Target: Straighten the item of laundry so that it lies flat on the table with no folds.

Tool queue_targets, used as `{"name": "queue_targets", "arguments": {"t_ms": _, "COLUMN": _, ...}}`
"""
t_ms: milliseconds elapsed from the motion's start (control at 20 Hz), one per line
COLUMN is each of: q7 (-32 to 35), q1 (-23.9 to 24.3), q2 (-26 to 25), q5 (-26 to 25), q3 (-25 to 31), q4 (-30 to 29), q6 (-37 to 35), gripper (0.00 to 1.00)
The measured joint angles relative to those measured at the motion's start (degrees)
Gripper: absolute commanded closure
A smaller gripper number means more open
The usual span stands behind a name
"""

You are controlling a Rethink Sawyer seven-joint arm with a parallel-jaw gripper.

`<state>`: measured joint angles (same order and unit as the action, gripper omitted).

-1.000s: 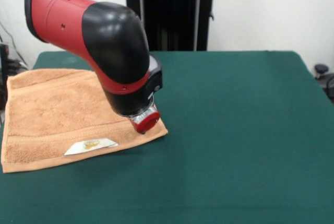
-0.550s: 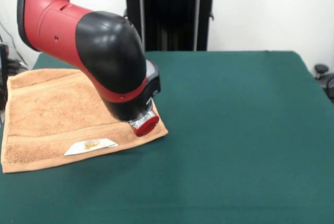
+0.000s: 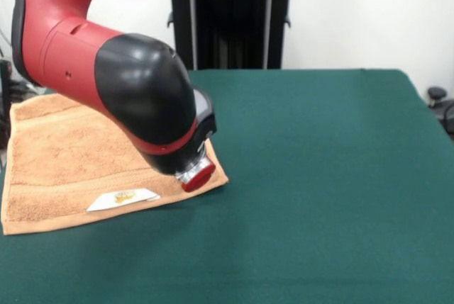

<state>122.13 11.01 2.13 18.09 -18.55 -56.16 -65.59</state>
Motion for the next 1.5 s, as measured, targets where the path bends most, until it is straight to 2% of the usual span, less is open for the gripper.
{"name": "queue_targets", "arguments": {"t_ms": 450, "q7": 0.0, "q1": 0.1, "q2": -2.9, "q5": -0.1, "q3": -1.1, "q4": 5.5, "q6": -5.7, "gripper": 1.00}}
{"name": "queue_targets", "arguments": {"t_ms": 950, "q7": 0.0, "q1": 0.0, "q2": -3.1, "q5": -0.8, "q3": -1.2, "q4": 6.3, "q6": -6.5, "gripper": 1.00}}
{"name": "queue_targets", "arguments": {"t_ms": 1250, "q7": 0.0, "q1": 0.0, "q2": 0.2, "q5": -3.2, "q3": -1.2, "q4": 4.8, "q6": -2.2, "gripper": 1.00}}
{"name": "queue_targets", "arguments": {"t_ms": 1500, "q7": 0.0, "q1": 0.4, "q2": 7.7, "q5": -6.6, "q3": -1.3, "q4": 1.7, "q6": -0.5, "gripper": 1.00}}
